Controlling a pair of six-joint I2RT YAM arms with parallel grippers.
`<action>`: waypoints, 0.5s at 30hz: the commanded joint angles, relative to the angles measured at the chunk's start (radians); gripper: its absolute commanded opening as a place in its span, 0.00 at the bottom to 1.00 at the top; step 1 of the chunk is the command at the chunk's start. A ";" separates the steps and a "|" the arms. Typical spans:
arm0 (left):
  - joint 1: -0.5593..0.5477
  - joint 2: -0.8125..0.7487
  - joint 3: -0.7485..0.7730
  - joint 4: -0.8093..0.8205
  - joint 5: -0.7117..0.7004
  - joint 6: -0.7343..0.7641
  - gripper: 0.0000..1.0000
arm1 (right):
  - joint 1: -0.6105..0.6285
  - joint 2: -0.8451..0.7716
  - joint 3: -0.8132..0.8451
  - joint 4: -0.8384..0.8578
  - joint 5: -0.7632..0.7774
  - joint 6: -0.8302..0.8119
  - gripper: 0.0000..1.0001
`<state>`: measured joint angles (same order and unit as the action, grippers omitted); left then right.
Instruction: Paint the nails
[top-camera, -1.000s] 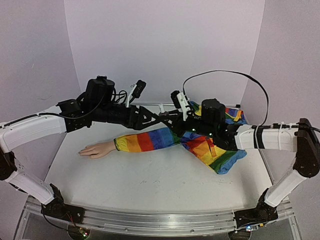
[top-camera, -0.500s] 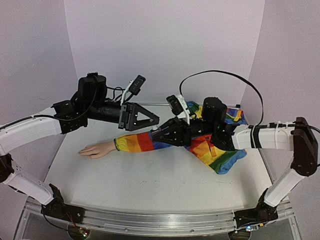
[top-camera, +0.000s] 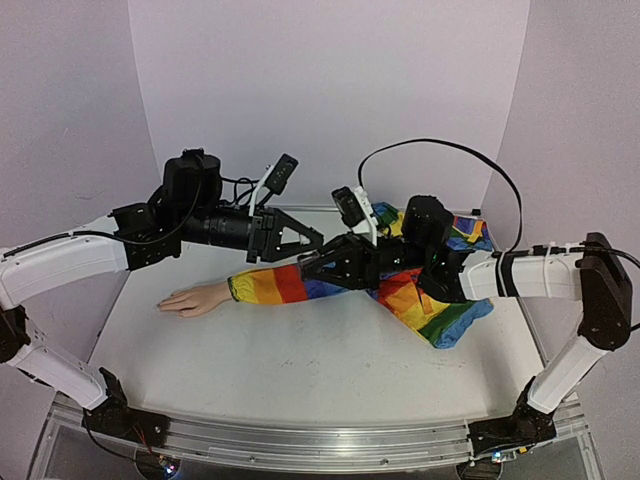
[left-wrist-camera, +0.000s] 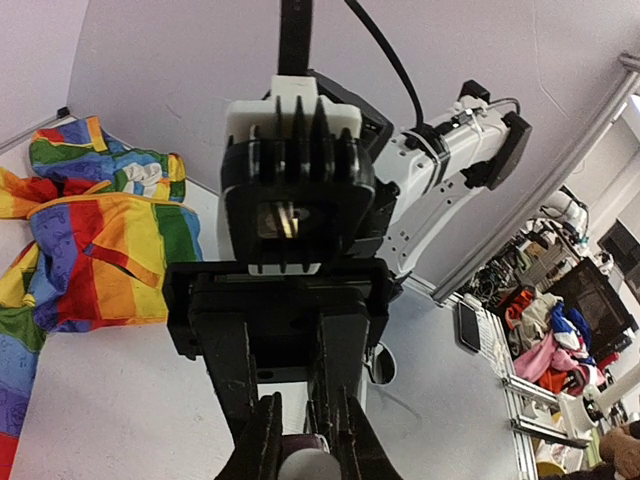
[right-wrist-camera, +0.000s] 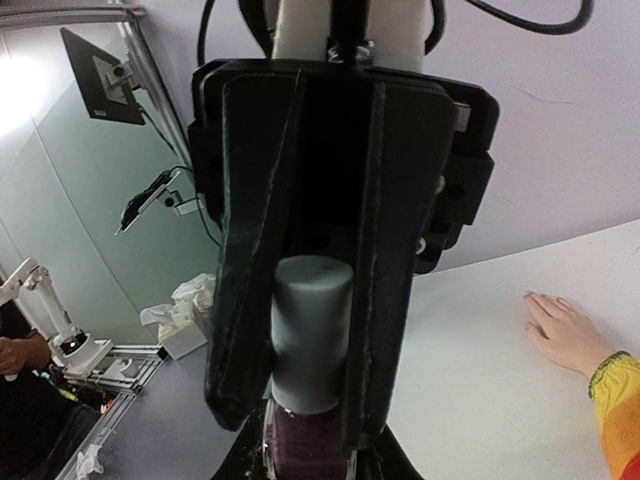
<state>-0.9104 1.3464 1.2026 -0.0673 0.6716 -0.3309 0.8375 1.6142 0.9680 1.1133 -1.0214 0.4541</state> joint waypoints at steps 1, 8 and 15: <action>-0.010 -0.014 0.009 0.017 -0.105 0.019 0.07 | -0.012 -0.051 0.019 -0.060 0.264 -0.104 0.00; -0.012 0.002 0.019 -0.074 -0.417 -0.032 0.00 | 0.212 -0.094 0.056 -0.233 1.733 -0.403 0.00; -0.012 0.029 0.043 -0.103 -0.412 -0.053 0.02 | 0.215 -0.047 0.089 -0.163 1.456 -0.504 0.00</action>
<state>-0.9089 1.3899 1.2137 -0.0967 0.2333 -0.3511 1.1095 1.5665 0.9894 0.8360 0.2798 0.0433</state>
